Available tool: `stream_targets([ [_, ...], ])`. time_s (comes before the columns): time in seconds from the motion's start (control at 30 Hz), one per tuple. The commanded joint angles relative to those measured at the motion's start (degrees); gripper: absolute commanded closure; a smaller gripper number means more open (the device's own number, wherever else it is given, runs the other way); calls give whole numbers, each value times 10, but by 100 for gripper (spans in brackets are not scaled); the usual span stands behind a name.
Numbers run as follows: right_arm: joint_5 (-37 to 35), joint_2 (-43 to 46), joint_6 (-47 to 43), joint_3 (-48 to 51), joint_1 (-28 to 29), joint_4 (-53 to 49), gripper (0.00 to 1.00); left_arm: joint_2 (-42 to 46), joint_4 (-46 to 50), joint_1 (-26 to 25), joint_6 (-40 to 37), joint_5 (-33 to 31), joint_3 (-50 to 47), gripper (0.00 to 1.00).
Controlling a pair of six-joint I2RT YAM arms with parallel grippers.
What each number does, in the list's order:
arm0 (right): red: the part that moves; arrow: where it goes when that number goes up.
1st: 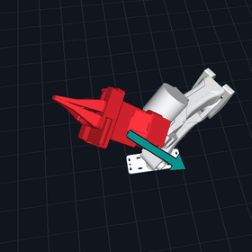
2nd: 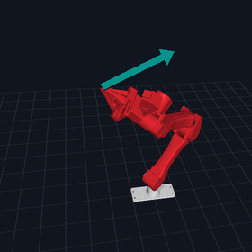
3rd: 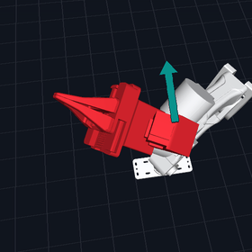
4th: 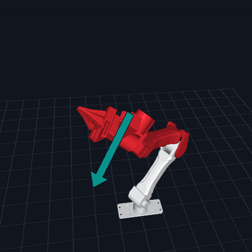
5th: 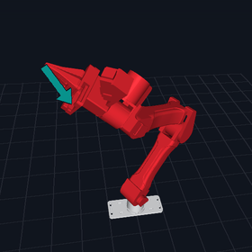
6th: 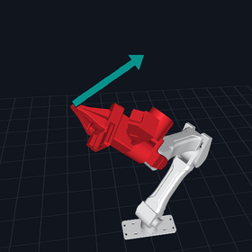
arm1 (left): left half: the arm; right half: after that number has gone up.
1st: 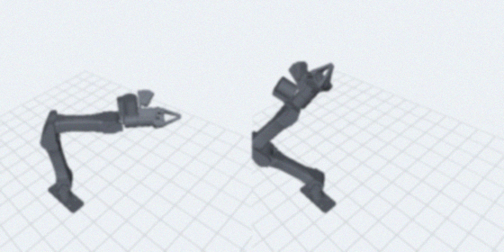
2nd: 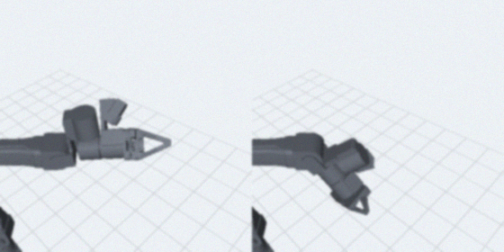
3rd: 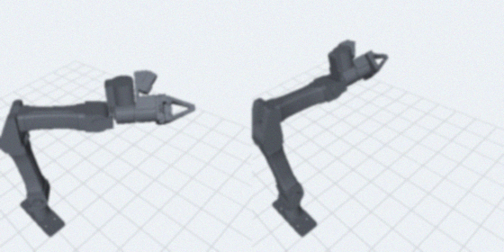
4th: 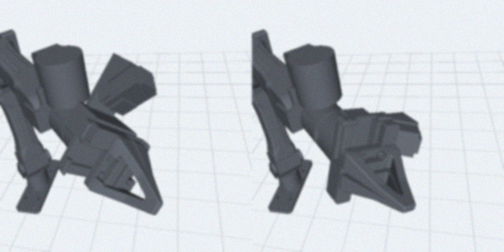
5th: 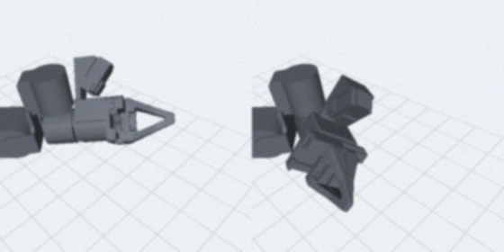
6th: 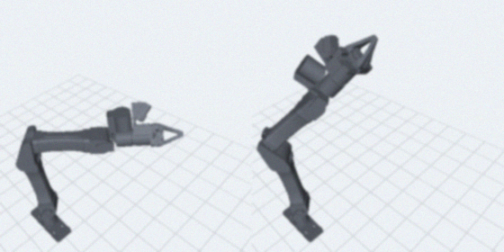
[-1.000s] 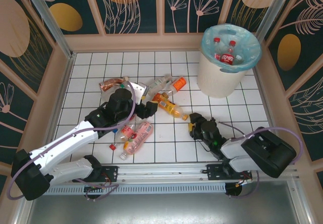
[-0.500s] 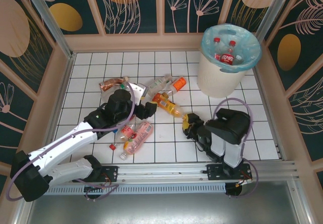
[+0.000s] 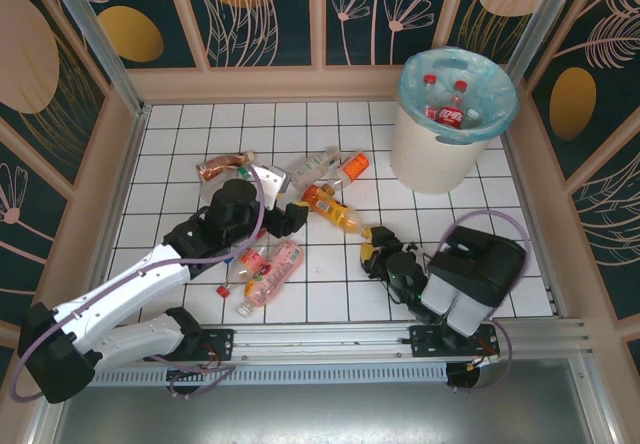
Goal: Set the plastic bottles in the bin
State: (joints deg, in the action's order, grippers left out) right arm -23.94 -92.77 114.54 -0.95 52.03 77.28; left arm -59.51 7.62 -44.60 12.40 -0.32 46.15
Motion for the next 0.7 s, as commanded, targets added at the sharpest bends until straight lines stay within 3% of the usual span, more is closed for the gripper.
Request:
stream_targets([
  [0.0,-4,71,53,-19,-13,-207,41,-9,-12,-3,-14,-2,6,28],
  [0.07,16,87,27,-28,-38,-229,40,-12,-14,-3,-16,-1,6,28],
  [0.17,48,50,30,-22,-61,-161,40,-13,-18,-3,-15,1,1,28],
  [0.33,81,-73,62,-47,-49,-29,41,-11,-17,-3,-14,-1,-3,28],
  [0.47,71,-156,103,-57,-29,47,48,-4,-11,-3,-17,-8,-4,28],
  [0.57,46,-131,106,-53,-16,-3,51,1,-2,-3,-23,-12,-5,28],
  [0.67,16,-46,90,-47,-16,-119,49,5,-1,-2,-29,-18,-8,27],
])
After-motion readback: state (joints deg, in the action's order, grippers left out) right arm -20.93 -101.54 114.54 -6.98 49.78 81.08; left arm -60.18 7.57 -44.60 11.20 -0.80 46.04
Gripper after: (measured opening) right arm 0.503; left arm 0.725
